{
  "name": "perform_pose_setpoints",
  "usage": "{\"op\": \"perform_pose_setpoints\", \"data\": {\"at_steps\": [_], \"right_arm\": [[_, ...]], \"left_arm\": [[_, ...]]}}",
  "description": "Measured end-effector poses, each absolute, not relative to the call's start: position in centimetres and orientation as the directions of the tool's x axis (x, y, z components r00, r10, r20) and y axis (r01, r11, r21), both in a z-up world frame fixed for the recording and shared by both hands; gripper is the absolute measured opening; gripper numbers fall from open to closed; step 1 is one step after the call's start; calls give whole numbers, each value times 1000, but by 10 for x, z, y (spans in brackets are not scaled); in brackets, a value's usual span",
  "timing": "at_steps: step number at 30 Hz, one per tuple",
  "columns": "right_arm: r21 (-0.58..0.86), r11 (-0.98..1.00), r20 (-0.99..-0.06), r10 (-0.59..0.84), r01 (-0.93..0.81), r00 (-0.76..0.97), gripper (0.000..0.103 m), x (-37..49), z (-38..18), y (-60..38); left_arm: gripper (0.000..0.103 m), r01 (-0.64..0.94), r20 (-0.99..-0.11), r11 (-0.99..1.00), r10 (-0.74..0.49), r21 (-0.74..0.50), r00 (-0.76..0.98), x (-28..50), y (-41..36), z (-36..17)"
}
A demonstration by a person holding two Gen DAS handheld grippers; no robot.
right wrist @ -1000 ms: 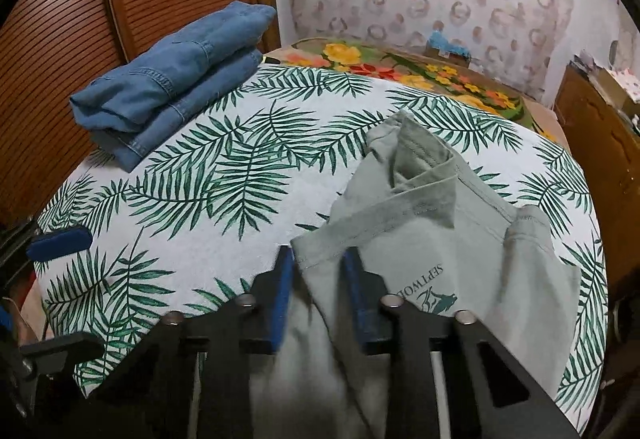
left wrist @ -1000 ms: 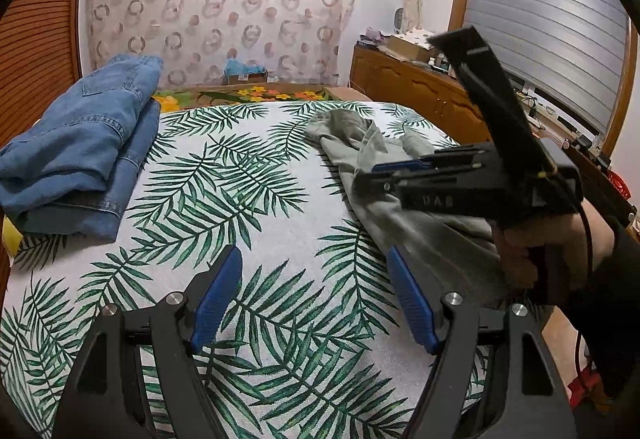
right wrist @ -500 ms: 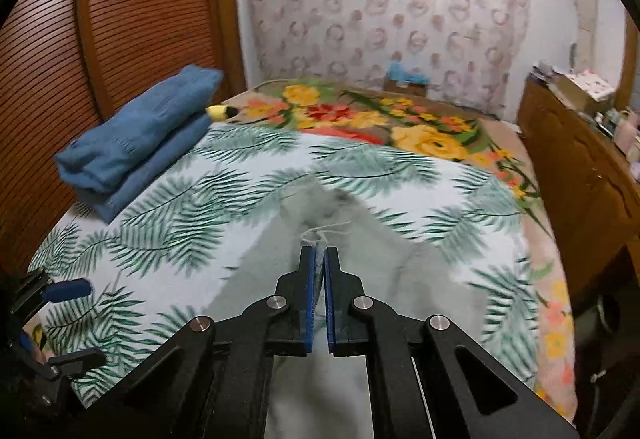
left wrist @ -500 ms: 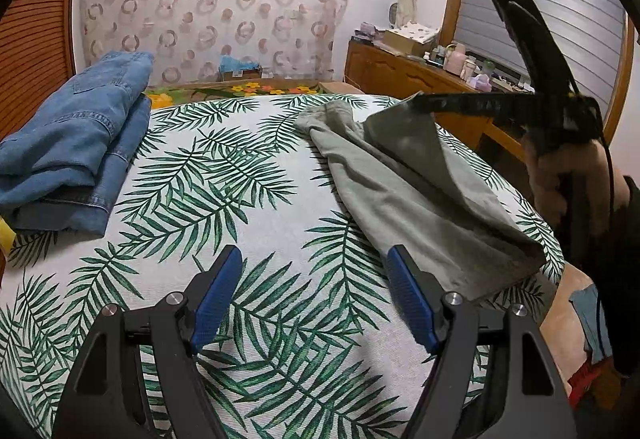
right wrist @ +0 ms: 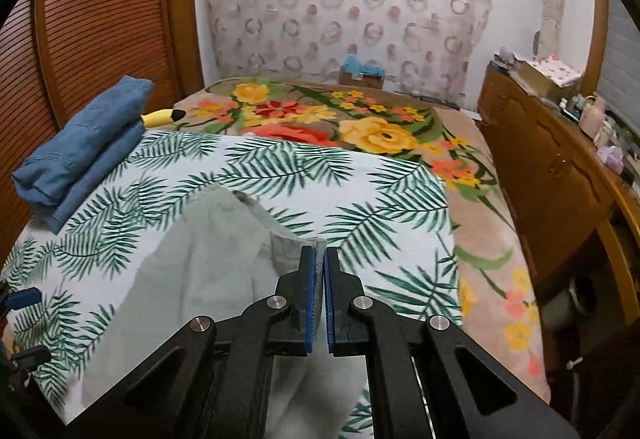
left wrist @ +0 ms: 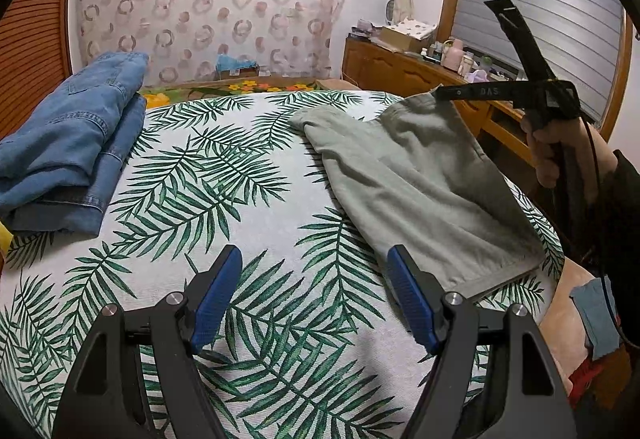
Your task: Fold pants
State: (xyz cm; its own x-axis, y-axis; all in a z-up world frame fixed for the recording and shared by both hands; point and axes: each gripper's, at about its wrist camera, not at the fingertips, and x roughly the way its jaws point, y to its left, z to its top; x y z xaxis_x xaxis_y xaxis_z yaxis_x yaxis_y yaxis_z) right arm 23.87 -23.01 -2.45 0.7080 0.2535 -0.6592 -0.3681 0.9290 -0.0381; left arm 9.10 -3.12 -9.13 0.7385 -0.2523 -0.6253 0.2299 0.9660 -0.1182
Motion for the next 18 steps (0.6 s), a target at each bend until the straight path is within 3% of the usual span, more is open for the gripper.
{"op": "perform_pose_setpoints", "data": {"at_steps": [18], "right_arm": [[-73, 952, -686, 168, -296, 708, 4, 261, -38, -247]], "left_arm": [[76, 238, -631, 964, -256, -116, 732, 91, -34, -93]]}}
